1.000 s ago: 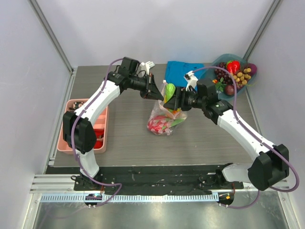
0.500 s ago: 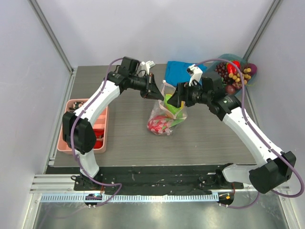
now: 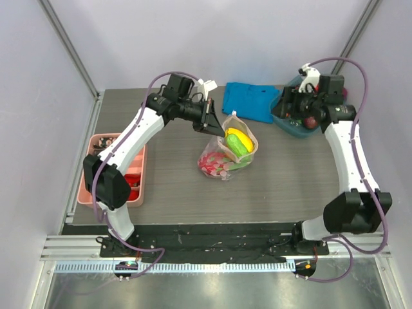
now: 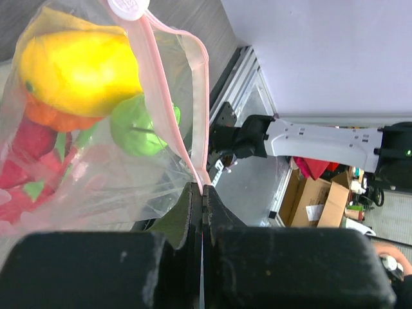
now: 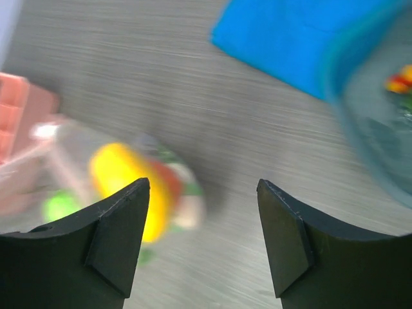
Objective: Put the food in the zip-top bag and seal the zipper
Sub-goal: Pick up the fake fruit from the bin.
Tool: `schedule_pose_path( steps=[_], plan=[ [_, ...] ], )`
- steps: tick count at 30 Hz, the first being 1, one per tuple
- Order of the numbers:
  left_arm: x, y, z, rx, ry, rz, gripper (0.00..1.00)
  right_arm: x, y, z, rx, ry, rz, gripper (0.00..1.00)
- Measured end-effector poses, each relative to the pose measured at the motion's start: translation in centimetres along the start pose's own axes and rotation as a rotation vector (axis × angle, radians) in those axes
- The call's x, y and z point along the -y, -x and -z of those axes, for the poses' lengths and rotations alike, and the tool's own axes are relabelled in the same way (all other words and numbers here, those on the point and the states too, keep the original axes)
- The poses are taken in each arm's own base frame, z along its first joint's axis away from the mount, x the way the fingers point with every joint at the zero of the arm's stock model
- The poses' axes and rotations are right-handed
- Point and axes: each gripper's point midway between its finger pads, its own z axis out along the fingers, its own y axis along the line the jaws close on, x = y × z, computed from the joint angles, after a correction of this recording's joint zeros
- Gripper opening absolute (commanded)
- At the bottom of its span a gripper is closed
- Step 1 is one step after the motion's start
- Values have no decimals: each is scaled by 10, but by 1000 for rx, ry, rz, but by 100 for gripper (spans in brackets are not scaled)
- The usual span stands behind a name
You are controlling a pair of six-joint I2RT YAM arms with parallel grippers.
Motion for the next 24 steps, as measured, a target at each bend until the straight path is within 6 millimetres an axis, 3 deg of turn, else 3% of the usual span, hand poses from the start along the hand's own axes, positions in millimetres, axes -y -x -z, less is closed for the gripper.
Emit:
schedule_pose_path(
  steps=[7, 11, 17, 24],
  plan=[
    [-1, -5, -1, -18, 6, 15, 0, 144, -37, -11, -214, -248, 55, 70],
    [-1, -5, -1, -16, 5, 14, 0, 207, -57, -25, -314, -354, 73, 70],
    [-2, -5, -1, -16, 5, 15, 0, 258, -76, -57, -370, -444, 135, 73],
    [-2, -5, -2, -15, 4, 13, 0, 309, -77, -92, -358, -537, 214, 76]
  ],
)
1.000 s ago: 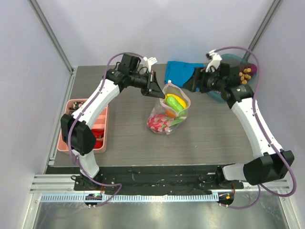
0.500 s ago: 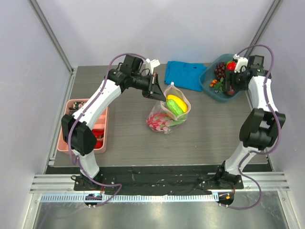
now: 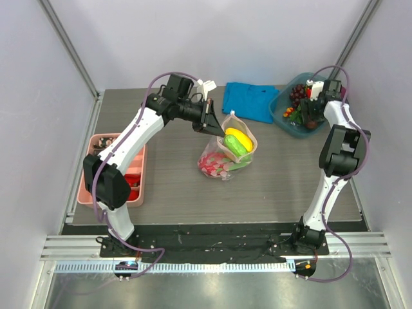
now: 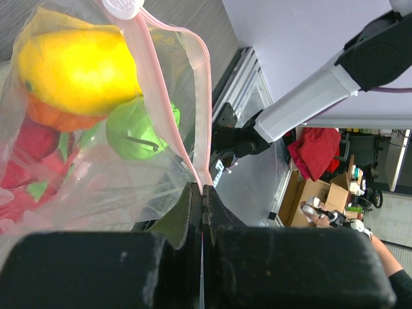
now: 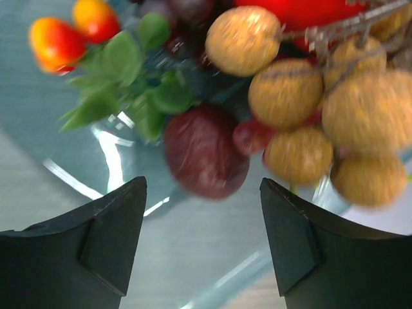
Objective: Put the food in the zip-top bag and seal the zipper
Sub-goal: Pick up the fake fruit from the bin.
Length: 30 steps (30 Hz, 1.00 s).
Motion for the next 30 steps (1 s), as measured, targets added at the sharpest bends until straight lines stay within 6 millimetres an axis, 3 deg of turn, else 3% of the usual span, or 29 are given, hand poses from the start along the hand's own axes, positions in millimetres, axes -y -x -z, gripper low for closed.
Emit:
schedule_pose_path(
  steps=[5, 11, 19, 24, 27, 30],
  plan=[
    [-1, -1, 0, -1, 1, 2, 0, 5, 0, -22, 7, -21, 4, 77],
    [-1, 0, 0, -1, 0, 2, 0, 5, 1, -34, 19, -18, 1, 75],
    [-1, -1, 0, -1, 1, 2, 0, -1, 2, -36, 40, 10, -4, 40],
    [-1, -1, 0, -2, 1, 2, 0, -17, -6, -8, 39, 64, -12, 31],
    [-1, -1, 0, -2, 1, 2, 0, -21, 12, 25, 90, 90, -20, 29],
    [-1, -1, 0, -2, 1, 3, 0, -26, 42, 73, 188, 123, -29, 27]
  ],
)
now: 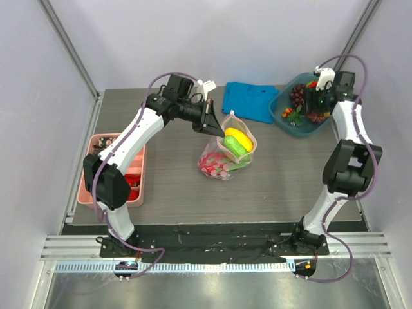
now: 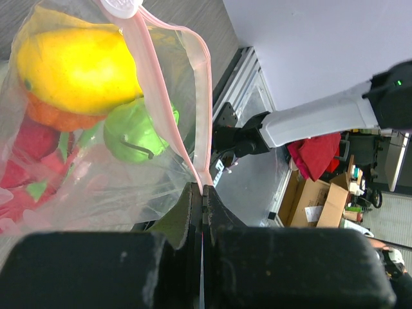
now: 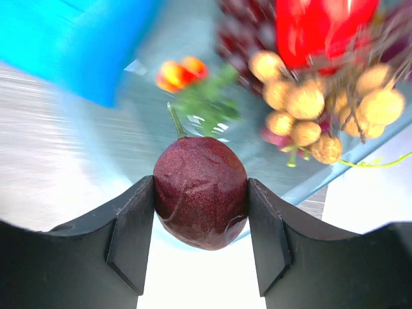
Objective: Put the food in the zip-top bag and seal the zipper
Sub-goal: Pick up the fake fruit from the bin, then place the fake fruit in the zipper food storage bag.
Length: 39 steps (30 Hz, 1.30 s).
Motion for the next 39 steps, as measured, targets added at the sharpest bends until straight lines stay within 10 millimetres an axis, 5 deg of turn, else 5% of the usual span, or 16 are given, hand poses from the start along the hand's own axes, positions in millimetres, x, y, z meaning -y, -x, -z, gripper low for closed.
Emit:
schedule_pose_path(
  steps=[5, 10, 17, 21, 28, 30, 34, 39],
  plan=[
    [0, 0, -1, -1, -1, 4, 0, -39, 65, 74, 176, 127, -2, 24],
    [-2, 1, -4, -7, -11, 13, 0, -122, 100, 127, 273, 379, 14, 23],
    [-2, 2, -3, -5, -15, 26, 0, -261, 90, 202, 307, 755, 93, 24],
    [-2, 2, -2, -5, -18, 29, 0, -312, 75, 235, 316, 874, 175, 23],
    [-2, 3, -2, -2, -20, 32, 0, -333, 41, 216, 224, 888, 169, 27],
    [-2, 4, -1, -1, -22, 33, 0, -338, 26, 203, 178, 881, 165, 37],
    [-2, 4, -1, -1, -23, 36, 0, -352, 7, 183, 98, 868, 165, 88],
    [-3, 6, 1, 4, -23, 38, 0, -352, 5, 183, 69, 843, 153, 94]
  ],
)
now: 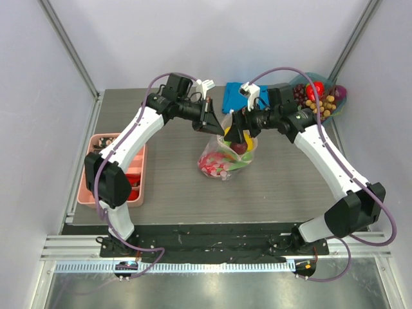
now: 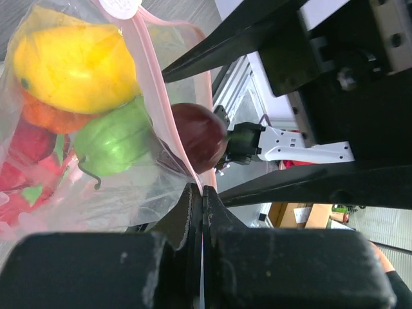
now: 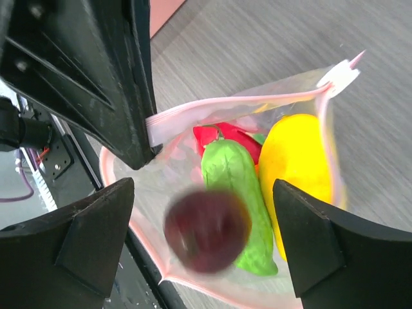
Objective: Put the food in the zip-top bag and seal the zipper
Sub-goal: Place the fake fruit in the zipper food storage bag, then adjust the zipper food storage bag at the center of the board.
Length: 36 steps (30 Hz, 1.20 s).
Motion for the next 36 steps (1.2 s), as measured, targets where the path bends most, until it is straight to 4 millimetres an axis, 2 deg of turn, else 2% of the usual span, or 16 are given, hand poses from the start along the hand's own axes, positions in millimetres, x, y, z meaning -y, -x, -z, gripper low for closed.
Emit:
schedule_pose_path(
  steps=[3, 6, 10, 15, 22, 23, 24, 25, 26, 27, 30, 32, 34, 36],
  plan=[
    [-1, 1, 1, 3, -1, 1, 0, -2, 12, 11, 22, -17, -7, 89],
    [-2, 1, 1, 3, -4, 8, 0, -5, 20, 28, 51, -41, -19, 79],
    [-3, 1, 0, 3, -8, 13, 0, 8, 20, 53, 63, -159, -43, 69],
    [-3, 0, 0, 2, -10, 14, 0, 36, -2, 62, -6, -274, -108, 62],
    [-4, 0, -1, 2, -11, 13, 0, 54, -44, 47, -137, -298, -178, 50],
    [-4, 0, -1, 2, -11, 13, 0, 56, -47, 45, -149, -297, -186, 43],
    [-4, 0, -1, 3, -10, 13, 0, 58, -49, 43, -157, -297, -191, 19],
    [-4, 0, -1, 3, -10, 13, 0, 59, -51, 40, -165, -295, -198, 7],
    [-4, 0, -1, 2, -10, 13, 0, 61, -53, 37, -175, -290, -214, 1],
    [-5, 0, -1, 1, -10, 12, 0, 61, -54, 36, -179, -284, -206, 1],
    [-7, -2, -1, -4, 0, -6, 0, 54, -54, 32, -182, -232, -228, 1],
    [-8, -5, 4, -16, 35, -22, 0, 44, -47, 33, -163, -177, -235, 1],
    [-1, -2, 12, -15, 75, -68, 0, 28, -33, 38, -117, -113, -248, 1],
    [17, 10, 25, 15, 117, -172, 0, 6, -13, 47, -45, -46, -249, 1]
  ],
)
